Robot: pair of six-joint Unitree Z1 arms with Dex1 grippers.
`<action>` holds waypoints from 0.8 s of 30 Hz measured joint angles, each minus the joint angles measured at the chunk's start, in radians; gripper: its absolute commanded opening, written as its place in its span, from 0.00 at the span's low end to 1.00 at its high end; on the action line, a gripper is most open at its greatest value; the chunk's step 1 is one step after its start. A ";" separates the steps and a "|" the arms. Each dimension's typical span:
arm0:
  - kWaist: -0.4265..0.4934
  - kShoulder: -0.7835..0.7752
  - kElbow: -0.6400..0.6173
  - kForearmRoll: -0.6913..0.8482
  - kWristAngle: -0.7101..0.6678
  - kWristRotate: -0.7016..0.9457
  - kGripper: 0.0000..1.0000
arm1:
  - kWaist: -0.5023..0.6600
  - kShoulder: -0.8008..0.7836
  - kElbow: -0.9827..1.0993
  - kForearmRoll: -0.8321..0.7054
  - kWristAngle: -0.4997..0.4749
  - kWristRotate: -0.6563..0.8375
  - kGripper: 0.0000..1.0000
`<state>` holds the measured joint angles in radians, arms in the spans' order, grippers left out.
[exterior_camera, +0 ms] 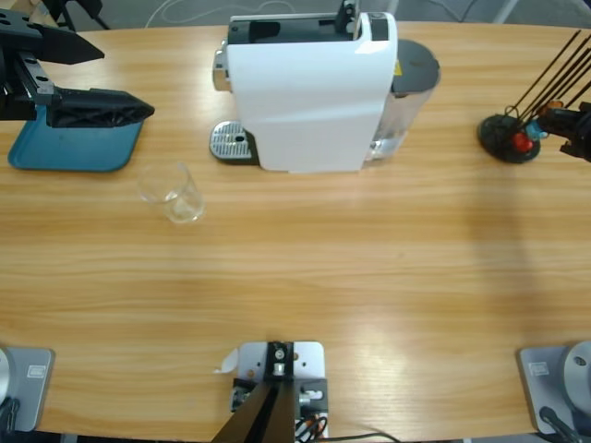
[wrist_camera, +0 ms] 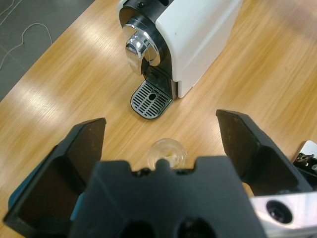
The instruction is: Pour coffee
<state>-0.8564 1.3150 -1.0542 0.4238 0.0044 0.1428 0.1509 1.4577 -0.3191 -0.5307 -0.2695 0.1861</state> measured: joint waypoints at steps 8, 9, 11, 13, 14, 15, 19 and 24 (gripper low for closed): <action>-0.002 0.000 0.004 0.000 0.006 -0.009 0.97 | 0.000 -0.039 -0.001 0.026 -0.002 -0.001 0.00; -0.003 0.000 0.006 0.000 0.009 -0.012 0.97 | 0.000 -0.048 -0.003 0.037 -0.002 -0.003 0.00; -0.003 0.000 0.008 0.000 0.013 -0.014 0.97 | 0.000 -0.068 -0.009 0.063 -0.002 -0.005 0.00; -0.003 0.000 0.008 0.000 0.017 -0.014 0.97 | 0.000 -0.086 -0.024 0.090 -0.002 -0.007 0.00; -0.003 0.000 0.008 0.000 0.018 -0.014 0.97 | 0.000 -0.094 -0.040 0.109 -0.002 -0.008 0.00; -0.003 0.000 0.008 0.000 0.020 -0.014 0.97 | 0.000 -0.100 -0.055 0.126 -0.002 -0.009 0.00; -0.003 0.000 0.010 0.000 0.021 -0.017 0.97 | 0.001 -0.127 -0.110 0.194 -0.002 -0.010 0.00; -0.003 0.000 0.017 0.000 0.021 -0.017 0.97 | 0.002 -0.157 -0.156 0.260 -0.004 -0.012 0.00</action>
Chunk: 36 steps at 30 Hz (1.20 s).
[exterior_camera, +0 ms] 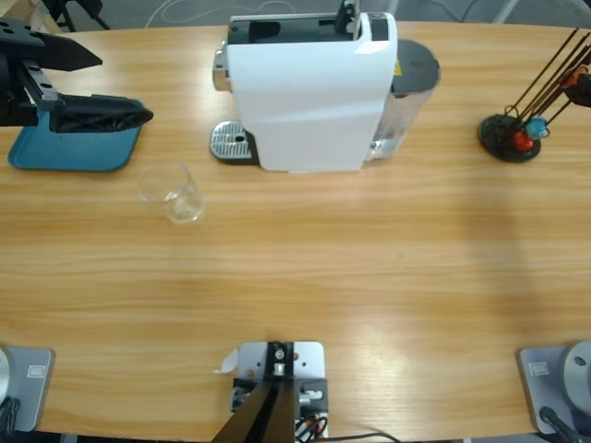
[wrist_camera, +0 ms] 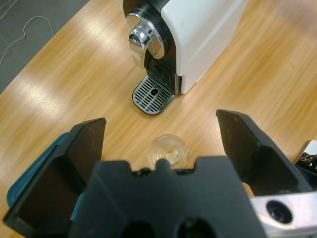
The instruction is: Pour coffee
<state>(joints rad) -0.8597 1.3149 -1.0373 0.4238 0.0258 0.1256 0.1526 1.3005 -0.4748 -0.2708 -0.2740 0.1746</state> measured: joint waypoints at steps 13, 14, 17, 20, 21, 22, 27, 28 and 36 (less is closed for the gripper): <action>-0.009 0.000 0.000 -0.002 0.000 -0.048 0.97 | 0.029 -0.184 -0.133 0.229 -0.023 -0.006 0.00; -0.014 0.000 0.000 -0.002 0.000 -0.052 0.97 | 0.034 -0.195 -0.140 0.242 -0.023 -0.008 0.00; -0.028 0.001 0.000 -0.002 0.016 -0.053 0.97 | 0.049 -0.224 -0.155 0.275 -0.023 -0.020 0.00; -0.041 0.008 0.000 -0.002 0.036 -0.053 0.97 | 0.085 -0.252 -0.200 0.324 -0.012 -0.047 0.00; -0.045 0.012 0.000 -0.002 0.040 -0.053 0.97 | 0.105 -0.262 -0.220 0.353 0.015 -0.071 0.00; -0.050 0.014 0.000 -0.002 0.045 -0.053 0.97 | 0.132 -0.270 -0.244 0.389 0.051 -0.106 0.00; -0.063 -0.001 0.006 -0.002 0.165 -0.053 0.97 | 0.263 -0.292 -0.341 0.564 0.226 -0.285 0.00; -0.063 -0.011 0.009 -0.002 0.188 -0.053 0.97 | 0.290 -0.293 -0.349 0.581 0.252 -0.319 0.00; -0.056 -0.134 0.064 -0.002 0.307 -0.077 0.97 | 0.555 -0.177 -0.487 0.608 0.381 -0.490 0.00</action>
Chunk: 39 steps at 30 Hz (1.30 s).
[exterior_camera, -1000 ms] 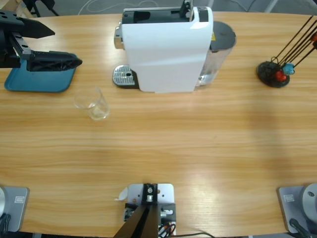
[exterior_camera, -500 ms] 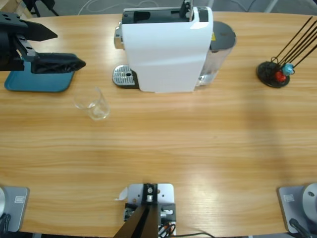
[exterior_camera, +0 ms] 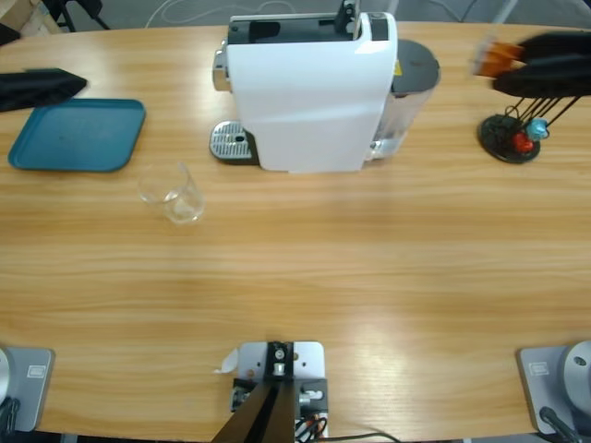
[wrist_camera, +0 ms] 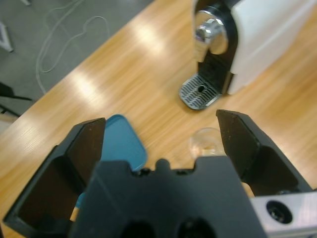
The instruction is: Pour coffee
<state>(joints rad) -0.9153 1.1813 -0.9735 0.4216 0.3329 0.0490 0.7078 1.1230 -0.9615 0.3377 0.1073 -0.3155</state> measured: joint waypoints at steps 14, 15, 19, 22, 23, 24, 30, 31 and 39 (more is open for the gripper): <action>0.048 -0.206 0.069 0.026 0.037 -0.029 0.96 | 0.077 0.417 -0.293 -0.146 0.195 -0.004 0.00; 0.050 -0.206 0.069 0.029 0.037 -0.029 0.96 | 0.076 0.439 -0.314 -0.151 0.200 -0.004 0.00; 0.054 -0.205 0.069 0.033 0.037 -0.029 0.96 | 0.041 0.516 -0.370 -0.166 0.215 -0.007 0.00; 0.054 -0.200 0.069 0.033 0.037 -0.029 0.96 | 0.003 0.548 -0.381 -0.169 0.221 -0.012 0.00; 0.054 -0.197 0.069 0.033 0.037 -0.029 0.96 | -0.006 0.556 -0.381 -0.169 0.221 -0.014 0.00; 0.054 -0.193 0.069 0.033 0.037 -0.029 0.96 | -0.014 0.562 -0.381 -0.169 0.221 -0.016 0.00; 0.054 -0.183 0.069 0.033 0.034 -0.029 0.96 | -0.048 0.598 -0.384 -0.189 0.223 -0.027 0.00; 0.054 -0.183 0.069 0.033 0.033 -0.029 0.96 | -0.055 0.600 -0.384 -0.197 0.226 -0.028 0.00; 0.054 -0.169 0.072 0.032 0.022 -0.065 0.96 | -0.069 0.620 -0.389 -0.216 0.256 -0.044 0.00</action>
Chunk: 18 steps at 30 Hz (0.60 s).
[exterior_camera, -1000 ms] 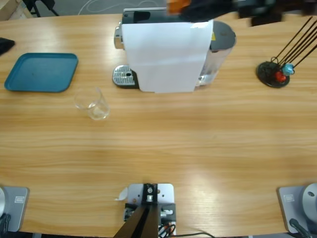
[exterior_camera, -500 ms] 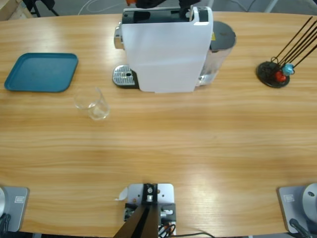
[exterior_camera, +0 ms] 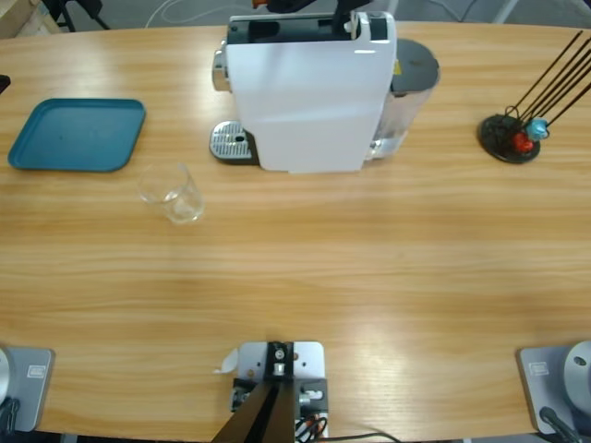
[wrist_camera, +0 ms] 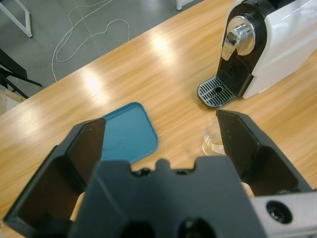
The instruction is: Pour coffee
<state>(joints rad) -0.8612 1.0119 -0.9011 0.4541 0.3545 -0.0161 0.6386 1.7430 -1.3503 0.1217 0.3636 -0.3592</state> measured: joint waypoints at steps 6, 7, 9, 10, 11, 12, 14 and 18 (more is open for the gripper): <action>0.000 0.015 0.000 0.000 -0.003 0.000 0.96 | 0.010 0.000 -0.010 0.000 -0.007 -0.002 0.00; 0.000 0.015 0.000 0.000 -0.003 0.000 0.96 | 0.017 -0.001 -0.011 0.000 -0.015 -0.002 0.00; 0.000 0.015 0.000 0.000 -0.004 0.000 0.96 | 0.032 -0.010 -0.010 0.000 -0.040 -0.002 0.00; 0.000 0.015 0.000 0.000 -0.004 0.000 0.95 | 0.040 -0.020 -0.010 0.001 -0.050 -0.002 0.00; 0.000 0.015 0.001 0.000 -0.004 0.000 0.95 | 0.046 -0.030 -0.010 0.005 -0.058 -0.002 0.00; 0.000 0.015 0.001 0.000 -0.004 0.000 0.95 | 0.050 -0.042 -0.007 0.011 -0.066 -0.002 0.00; 0.000 0.015 0.002 0.000 -0.004 0.000 0.95 | 0.056 -0.069 0.001 0.024 -0.088 -0.002 0.00; 0.000 0.015 0.002 0.000 -0.004 0.000 0.95 | 0.058 -0.145 0.031 0.040 -0.110 -0.002 0.00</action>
<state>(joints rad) -0.8612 1.0270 -0.8991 0.4541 0.3506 -0.0161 0.6968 1.5984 -1.3192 0.1618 0.2531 -0.3616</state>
